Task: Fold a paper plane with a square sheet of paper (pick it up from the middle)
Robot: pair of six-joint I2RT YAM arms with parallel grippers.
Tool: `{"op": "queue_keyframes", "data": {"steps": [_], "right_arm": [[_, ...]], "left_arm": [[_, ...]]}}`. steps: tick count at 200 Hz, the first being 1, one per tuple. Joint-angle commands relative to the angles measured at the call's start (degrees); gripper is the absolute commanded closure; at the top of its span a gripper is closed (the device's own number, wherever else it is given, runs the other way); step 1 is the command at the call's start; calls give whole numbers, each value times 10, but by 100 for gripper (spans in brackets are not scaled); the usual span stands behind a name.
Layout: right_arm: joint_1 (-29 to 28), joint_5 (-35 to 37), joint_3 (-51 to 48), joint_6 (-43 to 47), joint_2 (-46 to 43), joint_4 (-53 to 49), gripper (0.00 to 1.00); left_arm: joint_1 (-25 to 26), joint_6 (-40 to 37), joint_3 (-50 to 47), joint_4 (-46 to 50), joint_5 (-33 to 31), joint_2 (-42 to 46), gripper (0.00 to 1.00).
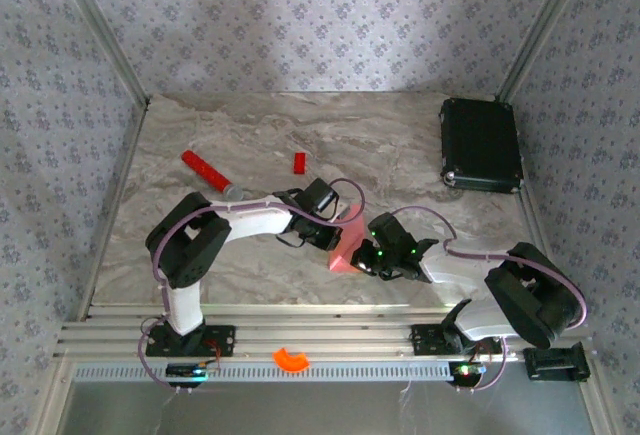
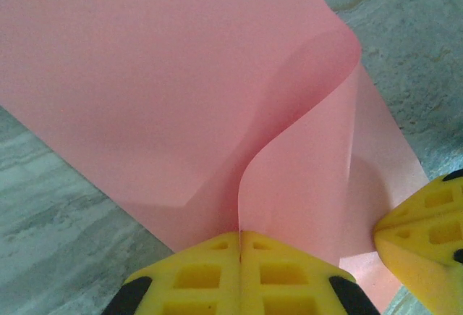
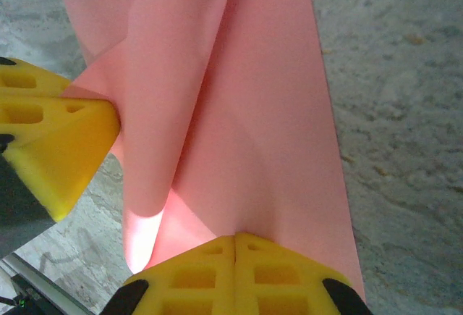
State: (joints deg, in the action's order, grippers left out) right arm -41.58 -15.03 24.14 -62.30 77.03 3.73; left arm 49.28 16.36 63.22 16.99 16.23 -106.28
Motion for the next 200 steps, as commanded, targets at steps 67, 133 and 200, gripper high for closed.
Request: {"op": "queue_keyframes", "data": {"steps": [67, 133, 200], "right_arm": [[3, 11, -6, 8, 24, -48, 96], [20, 6, 32, 10, -30, -38, 94], [42, -14, 60, -15, 4, 28, 97]], "left_arm": [[3, 1, 0, 6, 14, -17, 100], [4, 6, -17, 0, 21, -33, 100], [6, 7, -8, 4, 21, -44, 100]]}}
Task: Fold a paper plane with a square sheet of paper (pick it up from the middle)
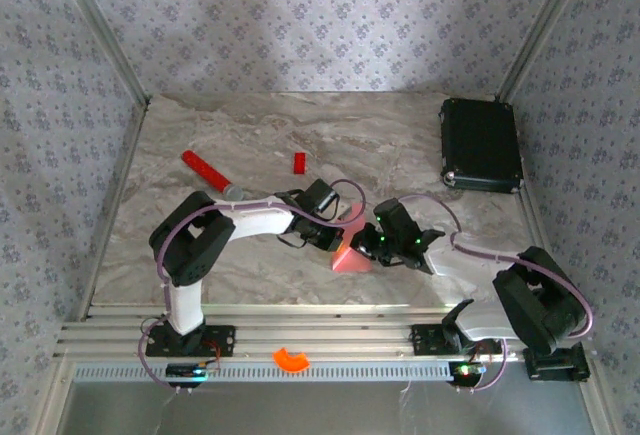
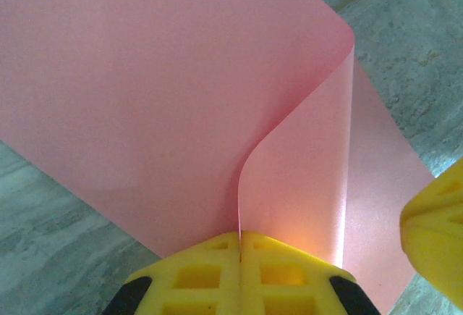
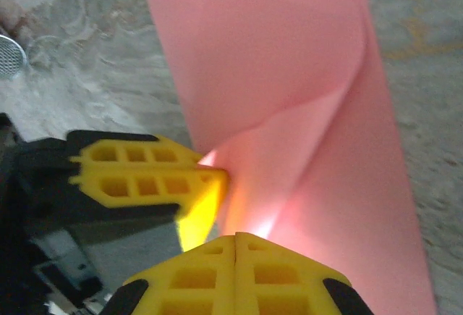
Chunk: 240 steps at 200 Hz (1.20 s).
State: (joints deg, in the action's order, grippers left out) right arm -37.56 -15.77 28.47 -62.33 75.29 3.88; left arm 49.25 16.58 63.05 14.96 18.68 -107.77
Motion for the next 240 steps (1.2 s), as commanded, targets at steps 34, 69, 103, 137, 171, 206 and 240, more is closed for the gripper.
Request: {"op": "queue_keyframes", "data": {"steps": [34, 69, 103, 137, 171, 206, 240], "right_arm": [[6, -14, 23, -28, 55, 64, 98], [7, -10, 28, -20, 81, 33, 98], [5, 7, -9, -22, 89, 3, 99], [5, 19, -36, -34, 70, 7, 99], [9, 3, -1, -17, 51, -3, 99], [45, -17, 24, -3, 39, 2, 99], [69, -7, 17, 14, 67, -26, 99]], "left_arm": [[6, 4, -6, 24, -2, -31, 100], [6, 2, -6, 26, -2, -32, 100], [6, 1, -6, 27, -2, -30, 100], [6, -4, -7, 33, -1, -36, 100], [6, -7, -4, 37, 4, -41, 100], [6, -8, 3, 42, 5, -43, 100], [7, -8, 4, 45, 6, -44, 100]]}}
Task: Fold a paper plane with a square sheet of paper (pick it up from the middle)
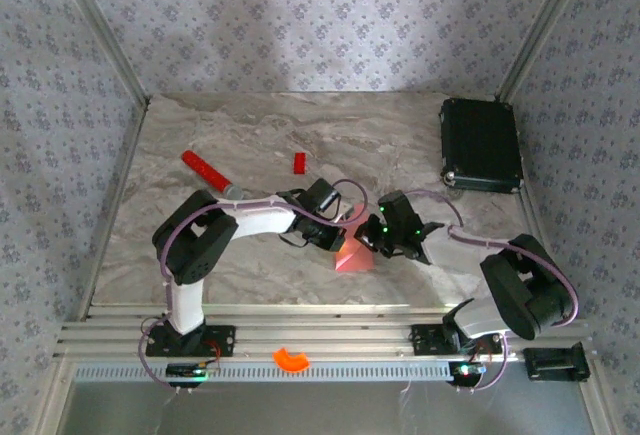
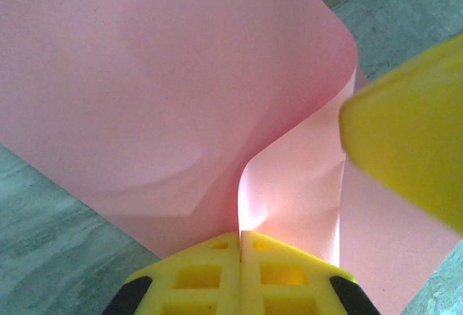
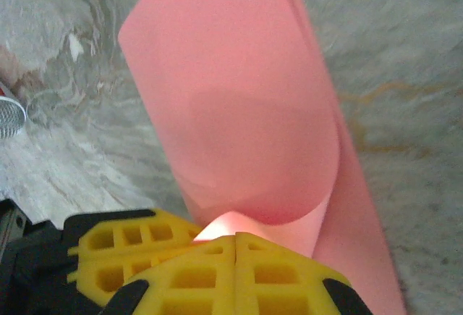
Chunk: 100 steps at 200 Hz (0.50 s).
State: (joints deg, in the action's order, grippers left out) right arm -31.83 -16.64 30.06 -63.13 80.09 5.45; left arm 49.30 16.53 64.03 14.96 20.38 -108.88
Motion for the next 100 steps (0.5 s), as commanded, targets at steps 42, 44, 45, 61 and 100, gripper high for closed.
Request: {"op": "queue_keyframes", "data": {"steps": [42, 44, 45, 61, 100], "right_arm": [[49, -2, -52, 11, 23, -26, 99], [50, -4, -52, 11, 21, -25, 99], [51, -5, -52, 12, 20, -24, 99], [61, -16, -40, 21, 1, -36, 98], [72, -49, 13, 52, -38, -50, 97]], "left_arm": [[6, -8, -11, 44, -12, -32, 100], [5, -8, -11, 44, -12, -32, 100], [6, -8, -11, 44, -12, -32, 100], [6, -9, -12, 45, -12, -33, 100], [6, -7, -14, 45, -11, -32, 100]]}}
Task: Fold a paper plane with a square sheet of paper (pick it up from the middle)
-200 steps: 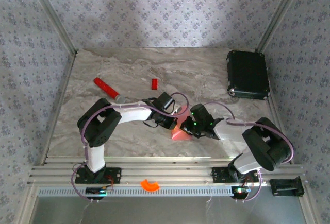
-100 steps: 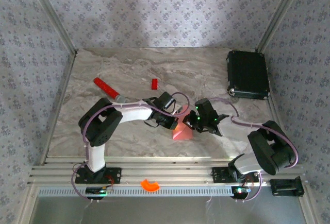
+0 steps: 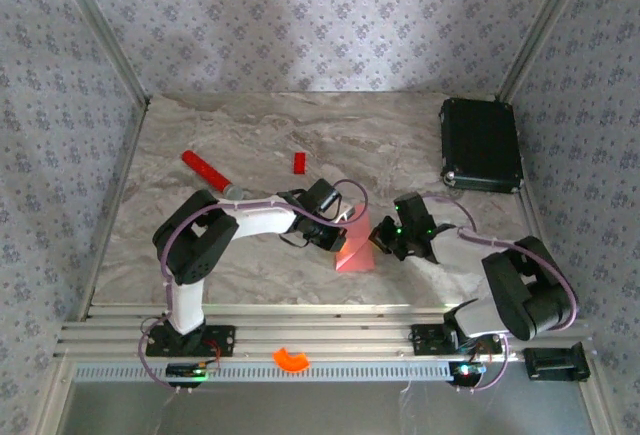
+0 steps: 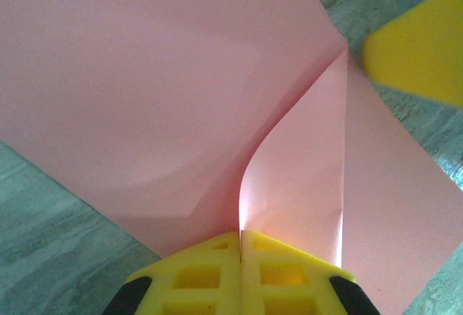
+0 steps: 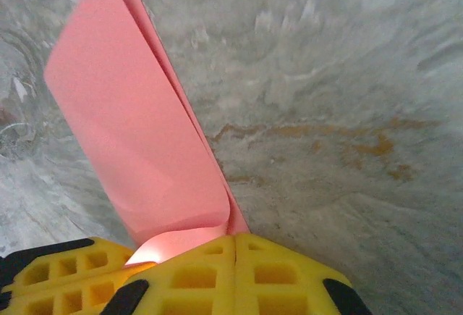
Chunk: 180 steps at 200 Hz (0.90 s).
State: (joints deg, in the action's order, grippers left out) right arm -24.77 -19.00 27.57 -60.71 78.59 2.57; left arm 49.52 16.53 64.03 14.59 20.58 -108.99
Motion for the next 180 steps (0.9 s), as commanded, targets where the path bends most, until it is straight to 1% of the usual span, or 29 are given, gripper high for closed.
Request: {"op": "queue_keyframes", "data": {"steps": [1, 28, 46, 68, 90, 117, 136, 155, 180], "right_arm": [[1, -27, 39, 29, -22, -20, 97], [-19, -36, 52, 30, 1, -6, 97], [-25, -21, 51, 31, 30, -24, 98], [-11, -16, 22, 24, 54, -8, 98], [19, -29, -2, 28, 60, 19, 98], [52, -27, 2, 46, 51, 4, 98], [61, -38, 5, 48, 41, 16, 98], [48, -34, 12, 44, 11, 5, 97], [4, 3, 14, 28, -38, -9, 97]], "left_arm": [[4, -7, -14, 49, -13, -30, 100], [4, -7, -12, 51, -13, -32, 100], [5, -7, -8, 52, -12, -35, 100], [5, -8, -7, 53, -12, -35, 100], [5, -8, -7, 54, -11, -36, 100], [7, -7, -9, 52, -11, -38, 100], [8, -6, -9, 51, -11, -38, 100], [8, -5, -11, 52, -12, -36, 100], [8, -4, -12, 51, -13, -36, 100]]}}
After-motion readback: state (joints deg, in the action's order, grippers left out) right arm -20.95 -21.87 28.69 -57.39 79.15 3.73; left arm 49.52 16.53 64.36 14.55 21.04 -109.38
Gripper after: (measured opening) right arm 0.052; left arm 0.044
